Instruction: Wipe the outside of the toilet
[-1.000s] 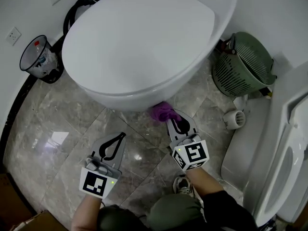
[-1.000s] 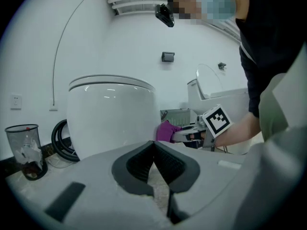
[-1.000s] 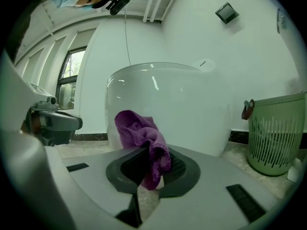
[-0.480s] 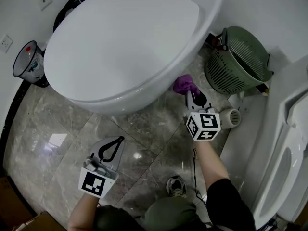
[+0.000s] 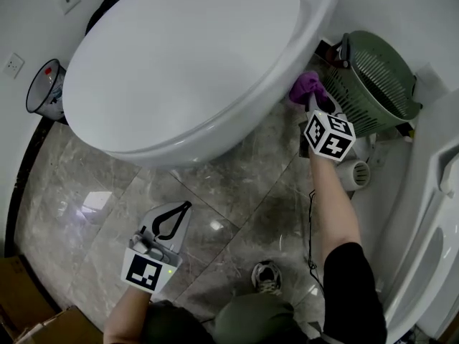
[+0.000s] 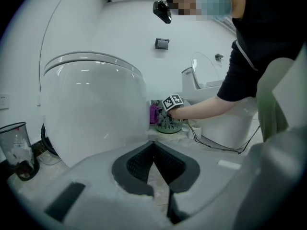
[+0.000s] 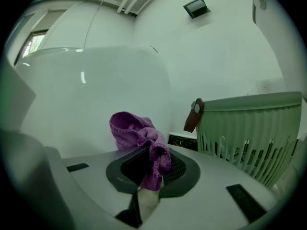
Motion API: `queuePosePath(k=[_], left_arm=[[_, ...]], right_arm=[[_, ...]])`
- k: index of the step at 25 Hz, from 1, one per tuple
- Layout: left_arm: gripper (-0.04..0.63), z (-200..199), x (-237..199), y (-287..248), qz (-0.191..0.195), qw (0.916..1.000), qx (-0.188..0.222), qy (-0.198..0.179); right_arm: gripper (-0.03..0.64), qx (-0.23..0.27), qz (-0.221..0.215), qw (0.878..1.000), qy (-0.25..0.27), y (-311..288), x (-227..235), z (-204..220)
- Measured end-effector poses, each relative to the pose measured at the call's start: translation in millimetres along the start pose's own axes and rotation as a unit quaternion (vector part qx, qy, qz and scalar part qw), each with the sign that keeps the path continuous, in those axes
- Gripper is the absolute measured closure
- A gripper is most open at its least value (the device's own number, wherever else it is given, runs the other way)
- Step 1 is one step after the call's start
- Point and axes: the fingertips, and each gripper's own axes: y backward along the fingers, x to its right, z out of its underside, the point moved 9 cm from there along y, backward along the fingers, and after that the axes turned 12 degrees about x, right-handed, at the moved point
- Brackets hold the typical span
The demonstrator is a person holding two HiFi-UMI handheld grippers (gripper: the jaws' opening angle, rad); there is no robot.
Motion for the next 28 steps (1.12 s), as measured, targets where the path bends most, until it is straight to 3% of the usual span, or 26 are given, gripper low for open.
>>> queuePosePath(k=[7, 12, 20, 28], left_arm=[[0.592, 2, -5, 5, -0.007, 1.0000, 0.002, 0.001], [0.592, 3, -9, 11, -0.004, 0.9999, 0.012, -0.001], [0.592, 11, -22, 25, -0.004, 0.9996, 0.028, 0.010], [0.592, 12, -29, 36, -0.007, 0.9991, 0.040, 0.009]], right_arm=[[0.569, -0.008, 0.022, 1.000, 0.001, -10, 7, 1], [0.569, 0.009, 0.001, 1.000, -0.001, 25, -5, 3], [0.569, -0.003, -0.102, 0.994, -0.040, 141, -85, 42], [0.569, -0.017, -0.262, 0.963, -0.057, 201, -204, 67]])
